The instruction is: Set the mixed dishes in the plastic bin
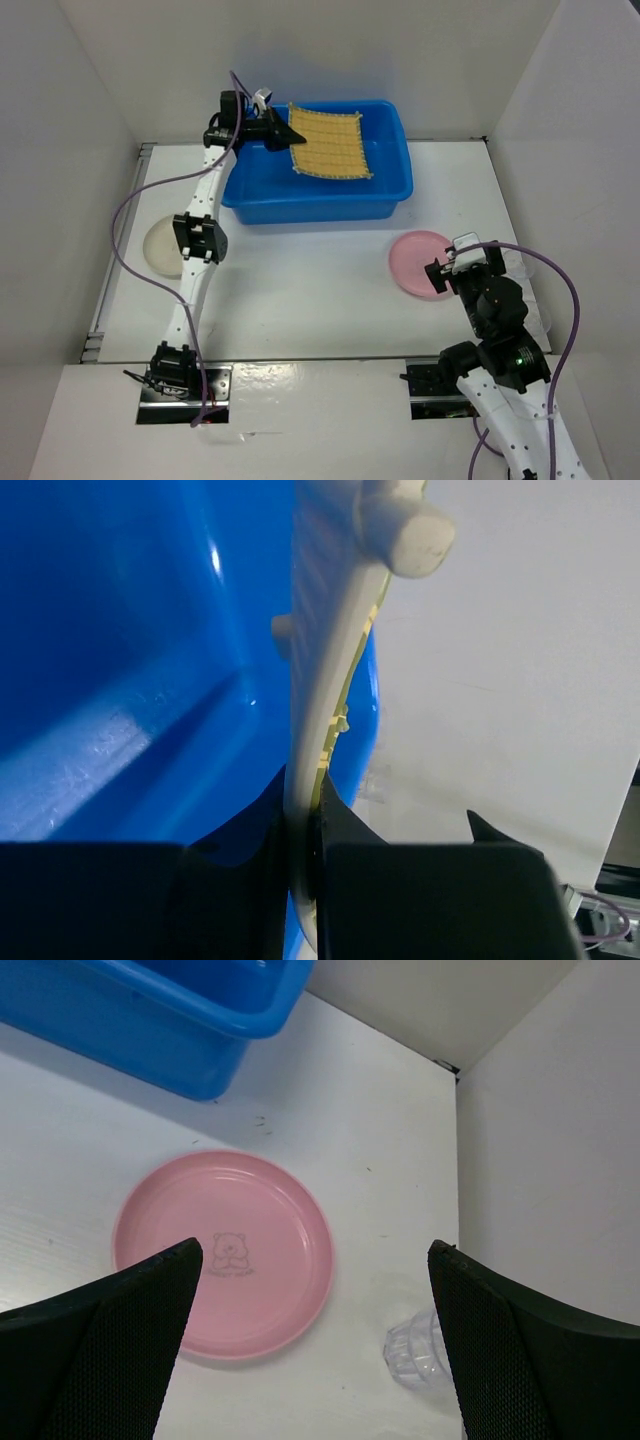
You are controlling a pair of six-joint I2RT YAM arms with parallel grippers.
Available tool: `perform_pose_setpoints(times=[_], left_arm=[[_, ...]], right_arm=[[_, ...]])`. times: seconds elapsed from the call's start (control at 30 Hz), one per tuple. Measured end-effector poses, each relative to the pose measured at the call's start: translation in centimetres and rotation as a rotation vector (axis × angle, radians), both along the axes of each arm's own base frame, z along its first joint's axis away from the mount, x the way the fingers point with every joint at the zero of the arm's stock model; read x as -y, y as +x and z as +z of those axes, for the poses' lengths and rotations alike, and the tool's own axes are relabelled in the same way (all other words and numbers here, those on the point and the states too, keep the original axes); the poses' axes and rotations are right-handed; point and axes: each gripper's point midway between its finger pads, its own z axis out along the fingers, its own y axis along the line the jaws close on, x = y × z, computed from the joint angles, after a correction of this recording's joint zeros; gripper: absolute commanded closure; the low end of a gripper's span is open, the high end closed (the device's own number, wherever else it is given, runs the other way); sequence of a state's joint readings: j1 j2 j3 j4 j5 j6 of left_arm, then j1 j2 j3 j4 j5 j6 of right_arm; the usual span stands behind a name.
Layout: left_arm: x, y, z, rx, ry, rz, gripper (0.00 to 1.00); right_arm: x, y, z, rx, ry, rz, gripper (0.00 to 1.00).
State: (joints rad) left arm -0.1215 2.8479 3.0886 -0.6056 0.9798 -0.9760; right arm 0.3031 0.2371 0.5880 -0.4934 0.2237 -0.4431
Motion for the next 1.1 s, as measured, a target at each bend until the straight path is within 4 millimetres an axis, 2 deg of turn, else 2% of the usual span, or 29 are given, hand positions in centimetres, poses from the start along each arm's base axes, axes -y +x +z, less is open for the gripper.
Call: perform_pose_setpoints(times=[0.2, 0.37, 0.43, 0.53, 0.6, 0.63, 0.67, 0.7, 0.83, 1.1], left_arm=[[2.9, 0.8, -6.3, -0.109, -0.018, -0.011, 1.0], [5.0, 0.6, -11.5, -0.197, -0.005, -0.016, 1.0], [5.3, 0.4, -12.8, -0.239, 0.002, -0.011, 1.0], [5.2, 0.7, -12.4, -0.217, -0.007, -0.006, 1.0], [5.0, 1.0, -12.2, -0.208, -0.013, 0.001, 0.89], [4.9, 1.2, -12.1, -0.207, -0.019, 0.006, 0.75], [4.8, 1.3, -12.0, -0.199, -0.022, 0.008, 0.47], [4.9, 1.3, -11.7, -0.197, -0.031, 0.005, 0.06], [4.4, 1.7, -11.3, -0.19, -0.043, 0.012, 0.0], [2.4, 2.0, -11.8, -0.249, -0.006, 0.068, 0.0]], right_arm=[[-1.6, -0.1, -0.3, -0.004, -0.002, 0.064, 0.02], [-2.4, -0.2, -0.2, -0.001, -0.001, 0.098, 0.02], [-2.3, -0.2, -0.2, -0.001, -0.001, 0.095, 0.02], [-2.3, -0.2, -0.2, -0.001, -0.002, 0.091, 0.02], [-2.2, -0.1, -0.2, -0.001, -0.002, 0.087, 0.02], [-2.2, -0.1, -0.2, -0.001, -0.002, 0.085, 0.02], [-2.1, -0.1, -0.2, -0.001, -0.002, 0.083, 0.02], [-2.1, -0.1, -0.2, 0.0, -0.002, 0.081, 0.02], [-2.1, -0.1, -0.2, -0.001, 0.001, 0.081, 0.02], [-2.1, -0.2, -0.1, 0.006, 0.004, 0.083, 0.02]])
